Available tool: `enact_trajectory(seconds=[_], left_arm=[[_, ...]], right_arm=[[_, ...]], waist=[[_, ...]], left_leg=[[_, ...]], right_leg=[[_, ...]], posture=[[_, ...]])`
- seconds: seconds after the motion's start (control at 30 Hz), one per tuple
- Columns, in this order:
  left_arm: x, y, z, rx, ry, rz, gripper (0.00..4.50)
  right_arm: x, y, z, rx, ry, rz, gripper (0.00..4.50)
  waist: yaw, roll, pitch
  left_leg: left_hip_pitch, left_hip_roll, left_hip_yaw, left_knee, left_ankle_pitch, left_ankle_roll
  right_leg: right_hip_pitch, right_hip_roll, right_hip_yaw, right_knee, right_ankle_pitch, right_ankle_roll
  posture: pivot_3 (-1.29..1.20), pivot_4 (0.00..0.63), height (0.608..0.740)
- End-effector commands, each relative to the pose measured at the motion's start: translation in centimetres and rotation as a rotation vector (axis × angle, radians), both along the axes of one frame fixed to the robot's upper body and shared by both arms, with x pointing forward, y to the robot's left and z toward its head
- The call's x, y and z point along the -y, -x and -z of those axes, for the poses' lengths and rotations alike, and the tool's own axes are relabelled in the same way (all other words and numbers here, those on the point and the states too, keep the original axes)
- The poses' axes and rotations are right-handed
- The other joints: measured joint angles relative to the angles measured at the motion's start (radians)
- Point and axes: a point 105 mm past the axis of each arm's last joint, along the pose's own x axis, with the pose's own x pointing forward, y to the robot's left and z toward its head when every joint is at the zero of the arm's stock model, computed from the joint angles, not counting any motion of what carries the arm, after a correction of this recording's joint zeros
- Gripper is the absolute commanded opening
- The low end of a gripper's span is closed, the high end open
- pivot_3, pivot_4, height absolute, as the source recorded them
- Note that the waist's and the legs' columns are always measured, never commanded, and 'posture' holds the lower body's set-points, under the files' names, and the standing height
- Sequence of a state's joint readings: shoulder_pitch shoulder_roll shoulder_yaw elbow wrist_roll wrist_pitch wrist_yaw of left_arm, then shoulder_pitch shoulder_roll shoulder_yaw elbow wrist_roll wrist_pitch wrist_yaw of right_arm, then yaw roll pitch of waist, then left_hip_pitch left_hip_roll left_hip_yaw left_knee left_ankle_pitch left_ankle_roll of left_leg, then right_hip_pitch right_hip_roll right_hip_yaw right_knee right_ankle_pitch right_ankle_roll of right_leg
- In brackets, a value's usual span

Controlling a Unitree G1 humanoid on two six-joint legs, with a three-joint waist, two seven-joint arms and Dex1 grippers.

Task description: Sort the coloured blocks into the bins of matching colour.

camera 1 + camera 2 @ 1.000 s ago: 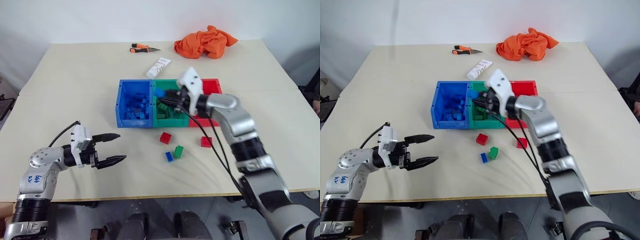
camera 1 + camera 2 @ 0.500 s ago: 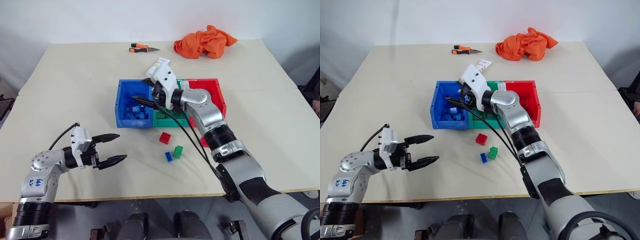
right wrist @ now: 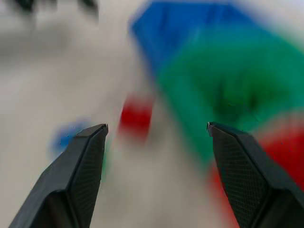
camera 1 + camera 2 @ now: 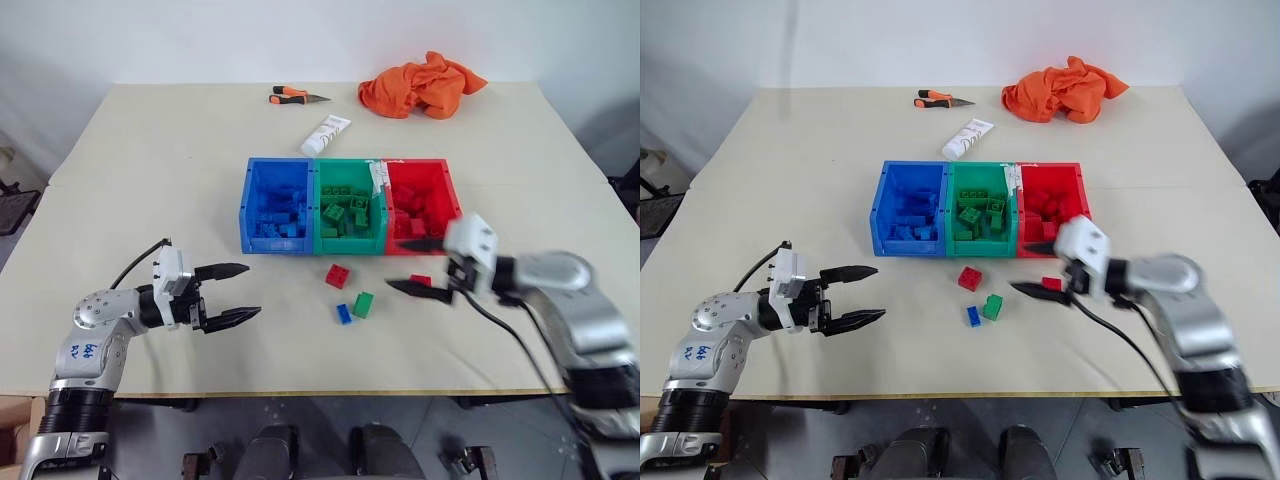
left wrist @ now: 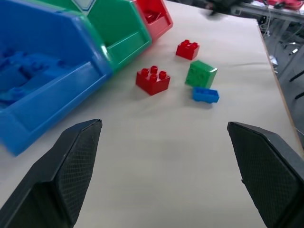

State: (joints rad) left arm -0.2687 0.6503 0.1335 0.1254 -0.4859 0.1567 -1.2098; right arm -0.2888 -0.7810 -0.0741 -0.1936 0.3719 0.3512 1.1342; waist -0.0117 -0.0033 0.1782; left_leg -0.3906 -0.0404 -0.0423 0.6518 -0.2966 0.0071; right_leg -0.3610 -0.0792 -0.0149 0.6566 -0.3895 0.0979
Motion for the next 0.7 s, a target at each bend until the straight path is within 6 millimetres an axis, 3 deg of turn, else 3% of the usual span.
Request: enact_trajectory(seconds=[0.03,0.17,0.27,0.43,0.7], left_arm=[[-0.1,0.0,-0.5,0.027,-0.015,0.019,4.50],[-0.3,0.0,-0.6,0.024,-0.019,0.024,4.50],[-0.4,-0.2,-0.6,0.022,-0.024,0.026,4.50],[-0.1,-0.4,-0.8,0.029,-0.023,0.030,4.50],[0.1,-0.1,-1.0,0.037,-0.020,0.028,4.50]], right_arm=[[3.7,2.1,-1.3,0.024,0.044,0.081,3.49],[9.0,3.9,0.4,-0.055,0.157,0.235,3.49],[10.4,4.3,1.1,-0.075,0.201,0.272,3.49],[8.8,2.7,1.2,-0.059,0.169,0.245,3.49],[4.7,-1.9,3.0,-0.063,0.128,0.135,3.49]], waist=[[0.000,0.000,0.000],[0.006,0.000,0.000],[0.007,-0.001,0.000],[0.004,-0.001,0.001],[0.008,-0.002,0.001]], left_leg=[[0.001,0.000,0.000,0.000,0.000,0.000],[0.004,0.000,0.000,0.001,0.000,0.000],[0.004,0.000,0.001,0.001,0.000,0.001],[0.004,0.000,0.001,0.002,0.000,0.001],[0.003,0.000,0.000,0.002,0.000,0.000]], right_leg=[[0.001,0.000,0.000,-0.002,0.000,0.000],[0.004,0.000,0.000,-0.003,0.000,0.000],[0.004,0.000,0.000,-0.003,0.000,0.000],[0.004,0.000,0.001,-0.002,0.000,0.000],[0.003,0.000,0.000,-0.002,0.000,0.000]], posture=[[0.00,0.150,0.740],[0.00,0.150,0.740],[0.00,0.150,0.740],[0.00,0.150,0.740],[0.00,0.150,0.740]])
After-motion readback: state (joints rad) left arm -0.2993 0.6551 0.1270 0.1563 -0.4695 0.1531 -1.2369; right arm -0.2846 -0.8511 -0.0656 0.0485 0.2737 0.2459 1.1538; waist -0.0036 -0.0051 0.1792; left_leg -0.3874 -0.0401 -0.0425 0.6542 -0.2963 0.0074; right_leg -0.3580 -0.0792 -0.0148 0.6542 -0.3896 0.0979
